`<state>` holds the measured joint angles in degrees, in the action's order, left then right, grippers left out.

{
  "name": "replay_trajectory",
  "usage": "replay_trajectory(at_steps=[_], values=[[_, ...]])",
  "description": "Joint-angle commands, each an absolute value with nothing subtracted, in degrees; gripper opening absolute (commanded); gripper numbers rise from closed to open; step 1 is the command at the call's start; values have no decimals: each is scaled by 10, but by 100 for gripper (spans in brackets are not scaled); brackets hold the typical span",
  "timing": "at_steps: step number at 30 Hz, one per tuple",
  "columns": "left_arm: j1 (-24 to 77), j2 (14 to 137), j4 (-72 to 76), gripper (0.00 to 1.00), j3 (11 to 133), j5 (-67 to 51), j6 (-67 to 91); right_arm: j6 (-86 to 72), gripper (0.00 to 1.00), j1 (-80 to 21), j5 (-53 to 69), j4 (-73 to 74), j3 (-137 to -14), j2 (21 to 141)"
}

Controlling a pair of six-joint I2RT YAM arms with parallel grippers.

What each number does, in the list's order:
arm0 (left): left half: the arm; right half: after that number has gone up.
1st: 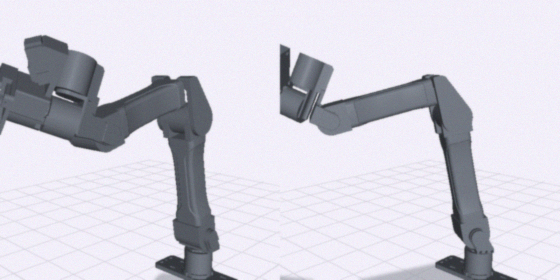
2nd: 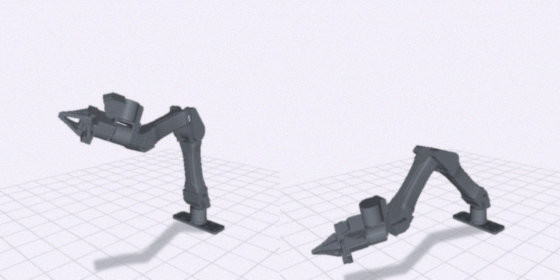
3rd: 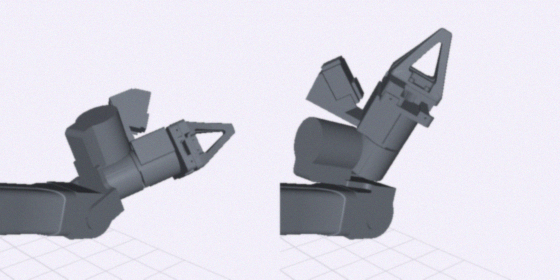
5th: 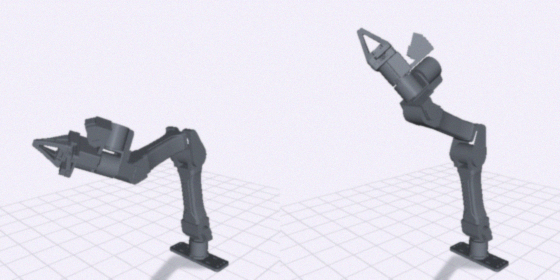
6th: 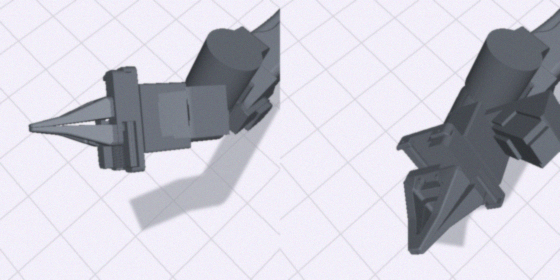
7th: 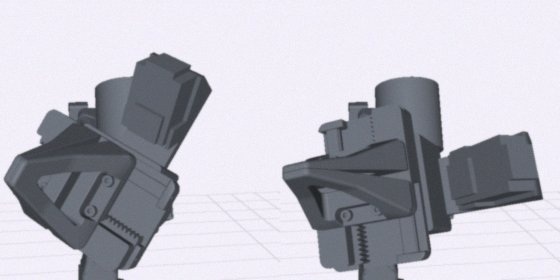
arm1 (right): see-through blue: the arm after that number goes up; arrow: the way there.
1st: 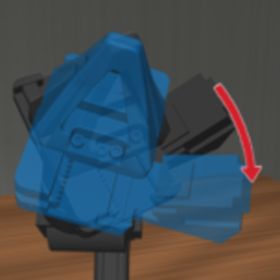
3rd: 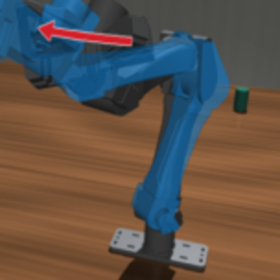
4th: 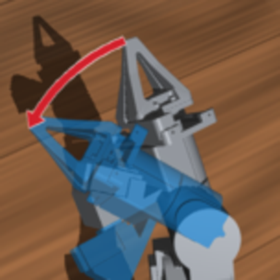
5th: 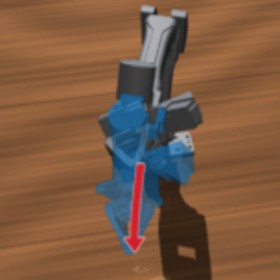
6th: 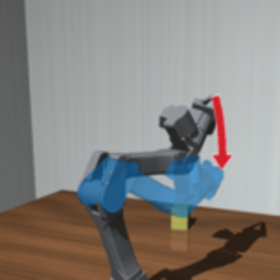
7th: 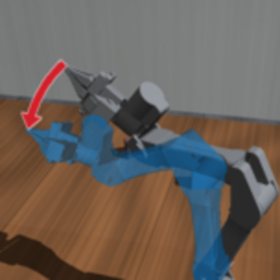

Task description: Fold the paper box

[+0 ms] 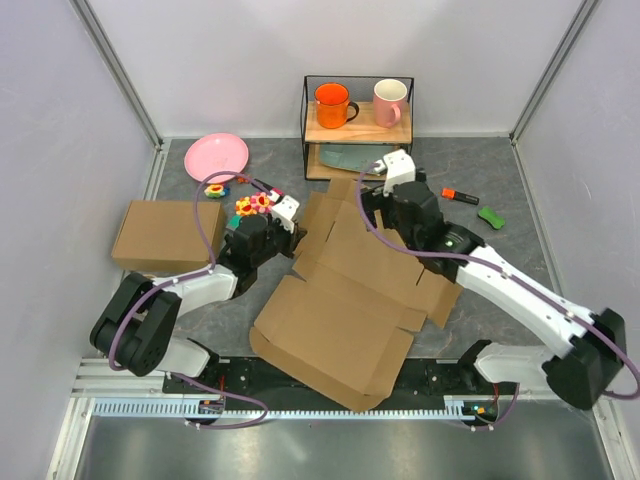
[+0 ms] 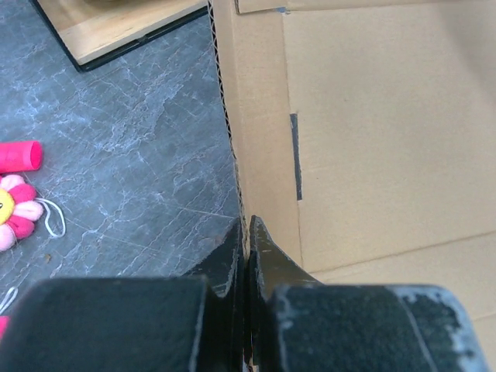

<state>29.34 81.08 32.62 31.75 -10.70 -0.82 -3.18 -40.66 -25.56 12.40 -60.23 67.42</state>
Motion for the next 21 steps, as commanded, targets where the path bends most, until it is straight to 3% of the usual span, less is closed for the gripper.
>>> replay_trajectory(at_steps=[1, 6, 14, 21], values=[[294, 806, 343, 2, 310, -114, -68, 46, 98, -405, -268, 93, -643, 741], [299, 793, 395, 2, 273, -105, -39, 74, 98, -371, -216, 55, -673, 801], [322, 778, 401, 2, 257, -54, -58, 10, 98, -275, -17, 54, -682, 838], [324, 782, 398, 2, 258, -42, -54, -22, 98, -265, 13, 55, -656, 872]])
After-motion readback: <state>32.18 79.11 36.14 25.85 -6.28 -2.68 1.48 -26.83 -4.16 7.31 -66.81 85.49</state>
